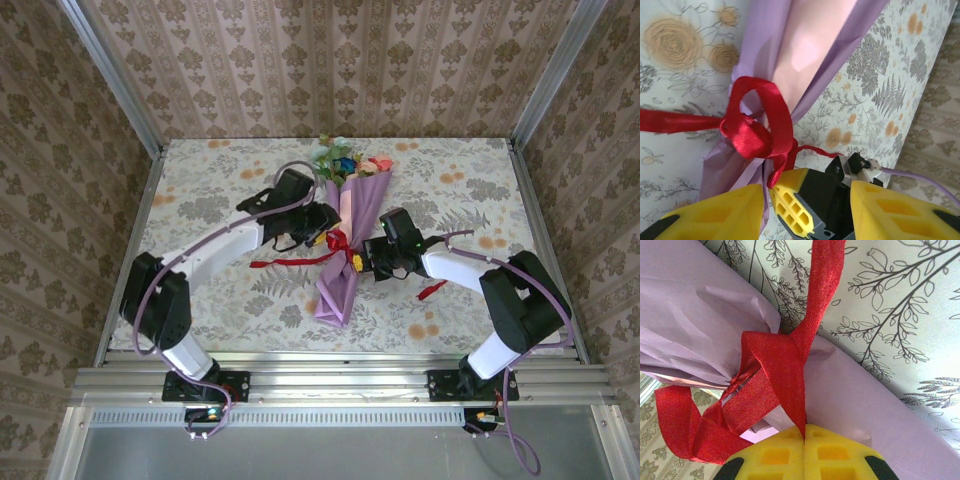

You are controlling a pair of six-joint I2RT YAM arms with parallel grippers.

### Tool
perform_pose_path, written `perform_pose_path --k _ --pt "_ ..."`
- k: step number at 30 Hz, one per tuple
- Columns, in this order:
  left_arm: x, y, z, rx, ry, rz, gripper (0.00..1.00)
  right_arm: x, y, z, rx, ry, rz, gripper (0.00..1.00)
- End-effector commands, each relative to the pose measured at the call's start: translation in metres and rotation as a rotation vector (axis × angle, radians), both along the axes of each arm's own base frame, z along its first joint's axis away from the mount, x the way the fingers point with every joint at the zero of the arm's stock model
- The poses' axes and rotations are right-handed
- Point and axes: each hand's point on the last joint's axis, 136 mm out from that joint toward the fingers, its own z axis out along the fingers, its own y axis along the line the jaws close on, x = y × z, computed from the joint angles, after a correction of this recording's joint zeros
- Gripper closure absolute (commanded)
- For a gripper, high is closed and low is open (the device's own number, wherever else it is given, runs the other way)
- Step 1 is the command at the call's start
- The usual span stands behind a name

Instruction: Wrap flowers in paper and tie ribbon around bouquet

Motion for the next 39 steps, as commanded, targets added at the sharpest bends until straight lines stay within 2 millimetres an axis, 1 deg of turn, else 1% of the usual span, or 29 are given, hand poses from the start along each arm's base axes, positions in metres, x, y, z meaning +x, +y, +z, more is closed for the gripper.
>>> perform_pose_path --k 1,3,6,9,12,16,19,25,32,39 --pt "-0.020 0.001 -0.024 0.171 0.074 -0.170 0.49 -0.008 0.001 -0.011 -0.008 0.022 0.028 1.00" --pt "-0.023 -0.005 -0.031 0.227 0.086 -0.234 0.46 -0.008 0.001 -0.011 -0.008 0.021 0.030 1.00" --pt "-0.025 -0.013 -0.038 0.279 0.105 -0.290 0.45 -0.008 0.001 -0.012 -0.010 0.022 0.029 1.00" --pt "-0.024 -0.016 -0.042 0.341 0.114 -0.322 0.44 -0.006 0.002 -0.011 -0.010 0.018 0.029 1.00" --pt "-0.023 -0.020 -0.047 0.362 0.123 -0.330 0.43 -0.005 0.002 -0.012 -0.010 0.017 0.027 1.00" --pt "-0.021 -0.014 -0.057 0.421 0.147 -0.327 0.42 -0.005 0.002 -0.012 -0.012 0.016 0.028 1.00" --pt "-0.016 -0.013 -0.062 0.424 0.151 -0.314 0.43 -0.004 0.003 -0.012 -0.011 0.016 0.030 1.00" --pt "-0.002 -0.021 -0.068 0.414 0.138 -0.302 0.50 -0.005 0.003 -0.013 -0.012 0.021 0.033 1.00" --pt "-0.001 -0.022 -0.074 0.427 0.150 -0.320 0.55 -0.004 0.004 -0.014 -0.011 0.024 0.036 1.00" --pt "0.002 -0.020 -0.076 0.434 0.153 -0.315 0.73 -0.005 0.003 -0.014 -0.013 0.025 0.036 1.00"
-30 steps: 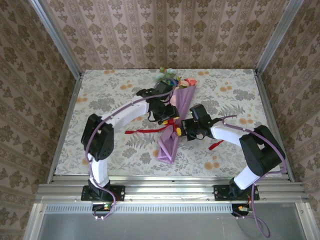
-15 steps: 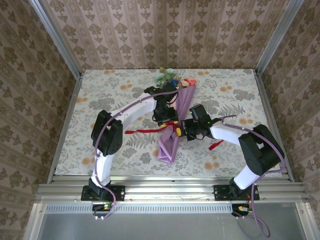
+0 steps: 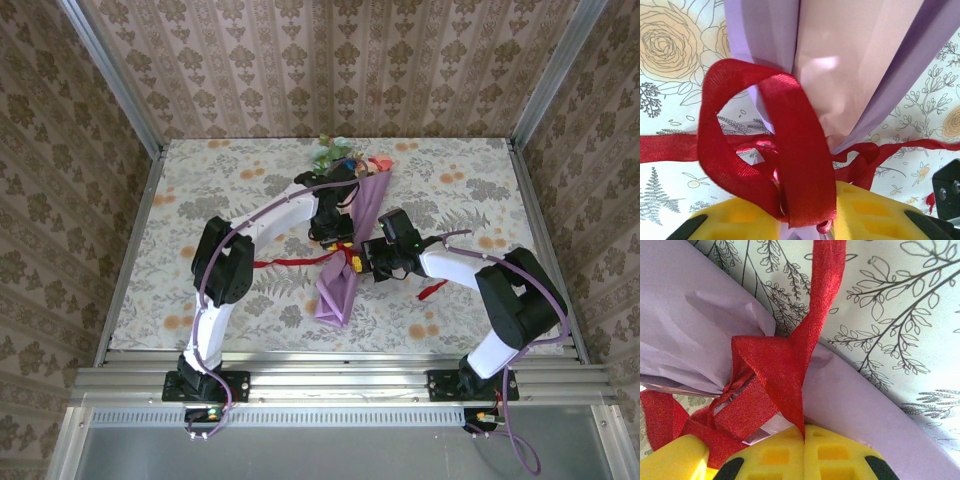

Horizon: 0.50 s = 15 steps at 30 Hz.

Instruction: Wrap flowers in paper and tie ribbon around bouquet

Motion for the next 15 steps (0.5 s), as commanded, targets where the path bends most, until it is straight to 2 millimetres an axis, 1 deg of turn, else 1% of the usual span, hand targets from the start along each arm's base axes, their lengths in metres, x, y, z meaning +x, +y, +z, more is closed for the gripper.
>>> perform_pose_path --k 1,6,9,13,15 --pt "0.003 0.007 0.000 0.026 0.005 0.004 0.74 -0.005 0.001 -0.006 -0.007 0.022 0.017 1.00" --pt "0.003 0.009 0.000 0.031 0.003 0.008 0.81 -0.006 0.001 -0.007 -0.010 0.025 0.018 1.00" --pt "0.004 0.012 0.000 0.037 -0.006 0.017 0.88 -0.006 0.001 -0.006 -0.012 0.022 0.022 1.00" --pt "0.006 0.014 0.006 0.008 -0.045 0.052 0.99 -0.007 0.000 -0.007 -0.014 0.024 0.025 1.00" --pt "0.007 0.012 0.010 -0.027 -0.070 0.067 1.00 -0.007 0.000 -0.007 -0.013 0.023 0.026 1.00"
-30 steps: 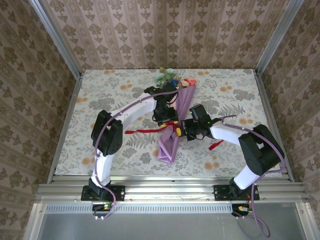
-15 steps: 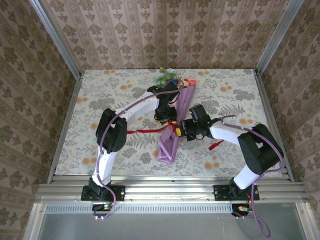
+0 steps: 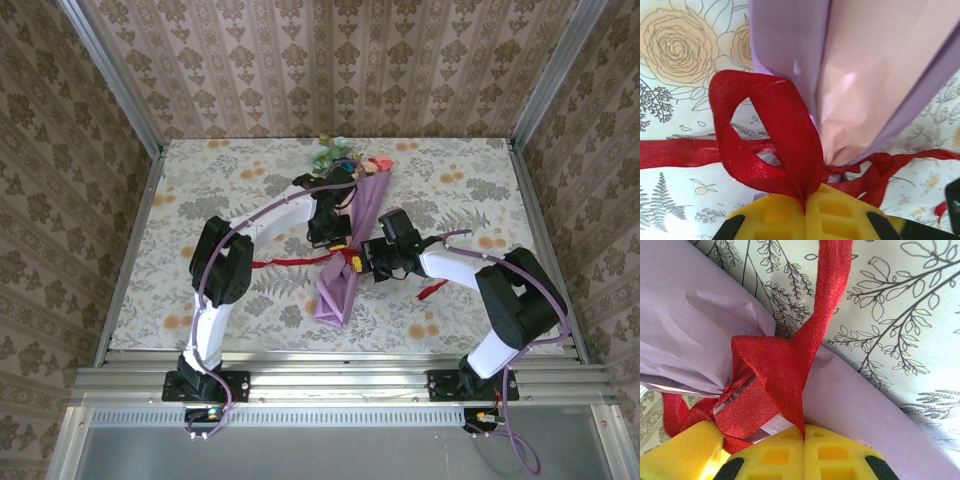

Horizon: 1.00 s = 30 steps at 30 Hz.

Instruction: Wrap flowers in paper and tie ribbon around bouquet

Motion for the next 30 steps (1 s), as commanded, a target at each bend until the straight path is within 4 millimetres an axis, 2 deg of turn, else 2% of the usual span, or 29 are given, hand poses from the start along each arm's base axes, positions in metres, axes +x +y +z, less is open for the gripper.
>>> perform_pose_path --k 1,5,8,11,15,21,26,30 --pt "0.005 0.003 0.022 -0.062 -0.071 0.043 1.00 -0.007 0.000 -0.007 -0.013 0.026 0.025 1.00" --pt "-0.002 0.002 0.026 -0.093 -0.081 0.047 1.00 -0.006 -0.004 -0.005 -0.023 0.023 0.032 0.99" --pt "-0.007 0.004 0.026 -0.096 -0.086 0.045 1.00 -0.004 -0.007 -0.002 -0.028 0.012 0.034 0.91" --pt "-0.009 0.003 0.026 -0.100 -0.084 0.045 1.00 0.000 -0.010 0.008 -0.040 -0.011 0.040 0.84" --pt "-0.011 0.005 0.024 -0.093 -0.081 0.049 1.00 0.001 -0.018 0.031 -0.093 -0.041 0.047 0.74" --pt "-0.011 0.005 0.023 -0.088 -0.078 0.048 1.00 0.007 -0.024 0.048 -0.093 -0.055 -0.030 0.68" --pt "-0.011 0.006 0.024 -0.087 -0.083 0.052 1.00 0.026 -0.013 0.045 -0.051 -0.035 -0.083 0.68" --pt "-0.011 0.006 0.025 -0.087 -0.085 0.053 1.00 0.032 -0.004 0.038 -0.031 -0.003 -0.109 0.67"
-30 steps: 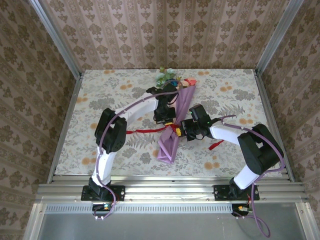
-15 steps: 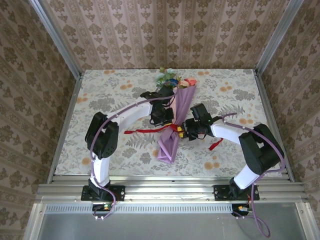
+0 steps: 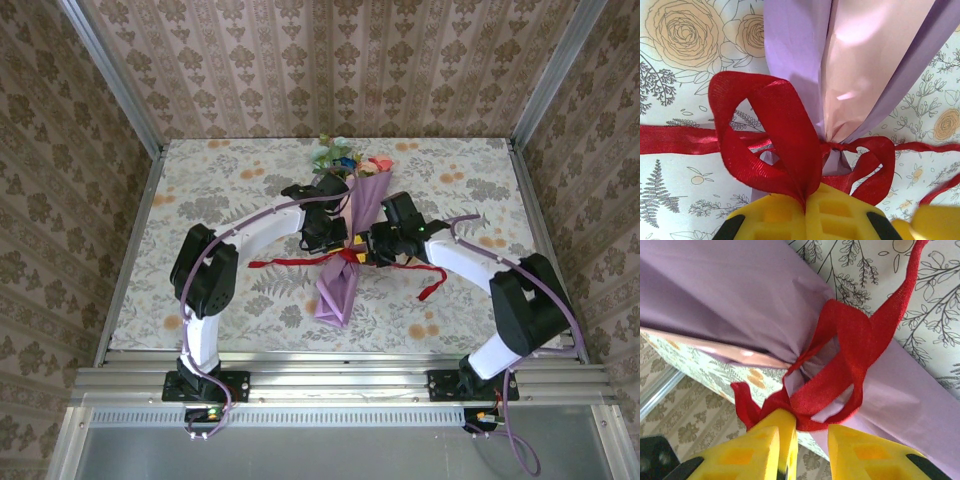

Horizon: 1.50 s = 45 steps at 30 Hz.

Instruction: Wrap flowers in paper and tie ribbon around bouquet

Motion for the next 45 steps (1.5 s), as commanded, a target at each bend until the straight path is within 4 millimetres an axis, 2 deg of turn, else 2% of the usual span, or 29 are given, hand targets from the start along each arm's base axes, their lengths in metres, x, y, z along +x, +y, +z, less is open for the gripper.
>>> perform_pose_path --k 1,18,26,39,43,45 --pt "-0.002 0.002 0.012 -0.009 -0.019 0.014 1.00 0.010 0.007 -0.003 0.020 0.023 -0.059 0.67" --pt "-0.001 0.002 0.013 -0.014 -0.019 0.015 1.00 0.018 0.019 -0.023 0.056 0.068 -0.104 0.66" --pt "-0.001 0.002 0.014 -0.013 -0.019 0.014 1.00 0.014 0.016 -0.029 0.040 0.088 -0.102 0.67" --pt "-0.001 0.002 0.015 -0.015 -0.022 0.016 1.00 0.012 0.016 -0.043 0.023 0.111 -0.093 0.86" --pt "-0.001 0.003 0.016 -0.014 -0.024 0.018 1.00 0.018 0.014 -0.032 0.006 0.074 -0.096 1.00" --pt "-0.001 0.003 0.016 -0.014 -0.024 0.020 1.00 0.020 0.010 -0.024 -0.008 0.049 -0.097 1.00"
